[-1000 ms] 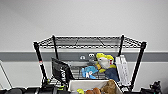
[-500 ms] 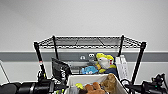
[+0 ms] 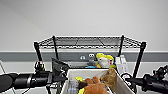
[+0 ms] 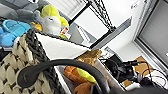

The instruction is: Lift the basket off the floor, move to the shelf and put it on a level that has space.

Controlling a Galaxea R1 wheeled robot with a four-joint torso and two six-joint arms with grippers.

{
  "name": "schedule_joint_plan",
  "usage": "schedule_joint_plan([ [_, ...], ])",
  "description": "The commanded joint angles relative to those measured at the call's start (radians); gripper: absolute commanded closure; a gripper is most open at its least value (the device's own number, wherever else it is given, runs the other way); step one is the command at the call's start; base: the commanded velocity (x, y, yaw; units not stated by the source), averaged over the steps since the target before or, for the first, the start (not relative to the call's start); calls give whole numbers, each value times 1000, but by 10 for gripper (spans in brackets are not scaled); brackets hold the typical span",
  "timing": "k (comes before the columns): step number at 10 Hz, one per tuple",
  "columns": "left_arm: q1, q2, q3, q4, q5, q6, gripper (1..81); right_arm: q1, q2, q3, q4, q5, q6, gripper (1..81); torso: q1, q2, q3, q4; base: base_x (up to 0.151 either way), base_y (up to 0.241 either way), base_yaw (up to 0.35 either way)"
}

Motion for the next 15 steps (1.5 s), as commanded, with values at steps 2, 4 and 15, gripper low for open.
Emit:
schedule_joint_plan([
  [2, -242, -19, 12, -11, -5, -85, 811, 226, -29, 24, 92, -23, 3, 811, 0, 0, 0, 0, 0, 0, 0],
  [4, -307, -22, 17, -9, 21, -129, 811, 278, -34, 29, 100, -38, 31, 811, 0, 0, 0, 0, 0, 0, 0],
  [15, -571, -2, -6, -11, 95, -317, 811, 572, -67, 6, 99, -164, 229, 811, 0, 0, 0, 0, 0, 0, 0],
])
